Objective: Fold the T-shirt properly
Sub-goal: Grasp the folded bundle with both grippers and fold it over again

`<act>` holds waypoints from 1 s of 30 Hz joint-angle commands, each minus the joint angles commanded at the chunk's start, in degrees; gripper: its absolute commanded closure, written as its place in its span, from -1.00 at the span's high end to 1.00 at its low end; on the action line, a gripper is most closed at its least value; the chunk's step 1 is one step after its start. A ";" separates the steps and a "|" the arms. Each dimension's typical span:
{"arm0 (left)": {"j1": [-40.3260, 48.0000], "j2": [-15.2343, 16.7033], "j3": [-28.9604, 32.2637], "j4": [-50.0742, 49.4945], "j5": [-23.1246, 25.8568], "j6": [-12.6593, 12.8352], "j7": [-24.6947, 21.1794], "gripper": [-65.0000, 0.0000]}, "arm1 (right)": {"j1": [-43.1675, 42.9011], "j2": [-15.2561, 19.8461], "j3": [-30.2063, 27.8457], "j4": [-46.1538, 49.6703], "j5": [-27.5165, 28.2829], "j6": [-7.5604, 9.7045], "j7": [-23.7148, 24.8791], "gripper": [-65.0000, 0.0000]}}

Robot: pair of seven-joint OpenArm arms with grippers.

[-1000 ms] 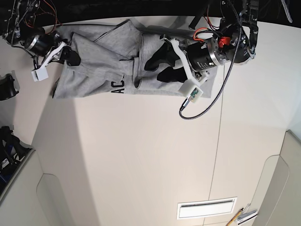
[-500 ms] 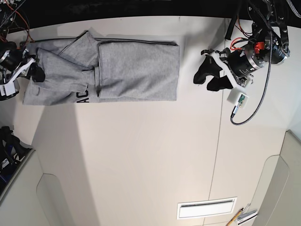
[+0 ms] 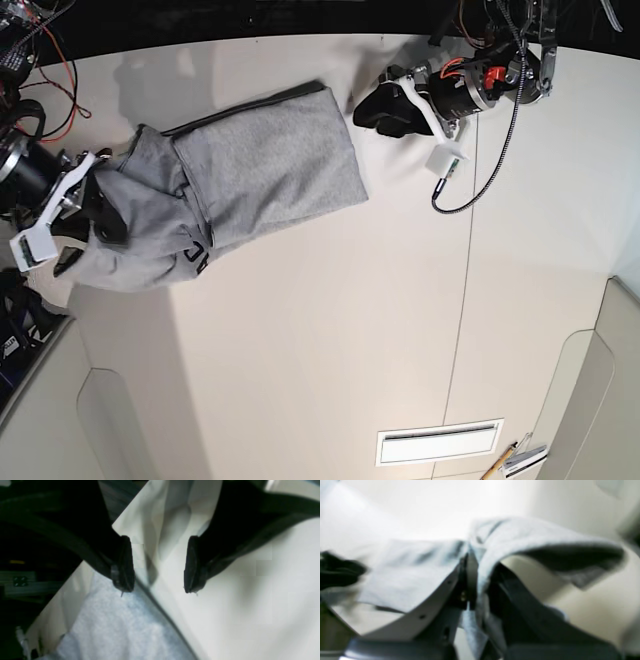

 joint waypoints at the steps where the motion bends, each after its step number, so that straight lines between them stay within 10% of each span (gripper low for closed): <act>1: -0.17 0.94 0.72 0.02 1.07 0.00 -0.02 0.10 | 0.00 -0.55 -2.78 0.66 -1.18 0.00 0.22 -1.00; 7: -0.24 3.41 1.88 0.02 2.91 0.00 0.02 0.10 | 0.13 -4.68 -22.40 0.52 -14.16 -0.02 2.67 -1.00; 16: -0.24 3.41 1.88 0.02 2.64 0.00 0.04 0.10 | 0.31 -5.44 -48.81 -8.09 -34.01 -1.51 12.74 0.29; 30: 0.04 0.70 -1.11 5.11 -3.28 0.00 5.35 0.09 | 5.60 -7.19 -54.14 -8.00 -34.58 -1.55 11.78 0.31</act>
